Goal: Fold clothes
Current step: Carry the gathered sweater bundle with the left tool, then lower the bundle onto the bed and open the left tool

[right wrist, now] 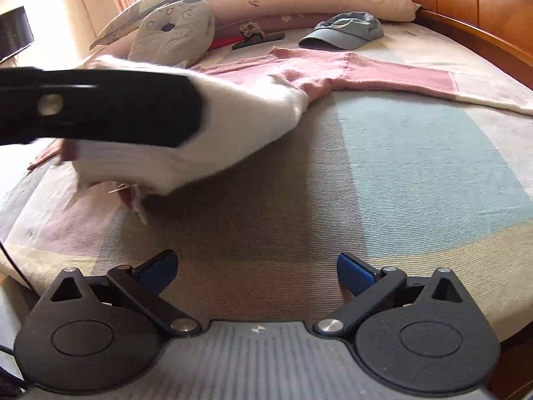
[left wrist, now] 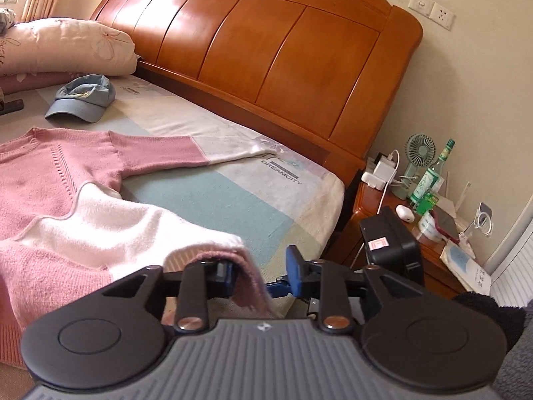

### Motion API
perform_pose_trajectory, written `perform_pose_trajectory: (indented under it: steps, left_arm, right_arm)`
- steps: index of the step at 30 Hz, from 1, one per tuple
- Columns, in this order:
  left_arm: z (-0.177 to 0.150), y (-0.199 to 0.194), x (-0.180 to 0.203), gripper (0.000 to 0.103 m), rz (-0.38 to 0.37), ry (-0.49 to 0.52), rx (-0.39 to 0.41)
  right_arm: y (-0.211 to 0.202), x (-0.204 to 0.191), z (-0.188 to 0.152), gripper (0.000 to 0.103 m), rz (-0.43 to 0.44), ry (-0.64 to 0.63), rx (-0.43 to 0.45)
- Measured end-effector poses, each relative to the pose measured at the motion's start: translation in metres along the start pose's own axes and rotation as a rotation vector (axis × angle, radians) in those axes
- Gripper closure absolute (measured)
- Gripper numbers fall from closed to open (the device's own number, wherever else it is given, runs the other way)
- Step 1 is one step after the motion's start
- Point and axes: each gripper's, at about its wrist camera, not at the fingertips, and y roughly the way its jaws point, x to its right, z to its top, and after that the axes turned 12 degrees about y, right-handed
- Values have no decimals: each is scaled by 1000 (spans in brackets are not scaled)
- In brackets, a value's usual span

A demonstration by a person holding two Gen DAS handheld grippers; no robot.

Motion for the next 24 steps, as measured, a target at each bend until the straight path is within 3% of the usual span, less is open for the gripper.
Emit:
perform_pose_trajectory:
  steps: [4, 10, 12, 16, 20, 24]
  left_arm:
    - [9, -8, -1, 51, -19, -4, 10]
    - [19, 5, 4, 46, -37, -4, -2]
    - [21, 10, 6, 39, -62, -14, -15]
    - [21, 16, 11, 37, -69, -5, -50]
    - [17, 14, 8, 36, -89, -48, -70]
    - [15, 4, 5, 32, -90, -72, -63]
  right_arm:
    - [-5, 6, 1, 0, -9, 18, 3]
    - [-12, 14, 2, 0, -23, 46, 7]
    - [-14, 17, 3, 0, -23, 54, 6]
    - [-24, 13, 8, 0, 46, 63, -3]
    - [-34, 5, 19, 0, 60, 63, 69]
    - [-38, 7, 27, 0, -16, 83, 170]
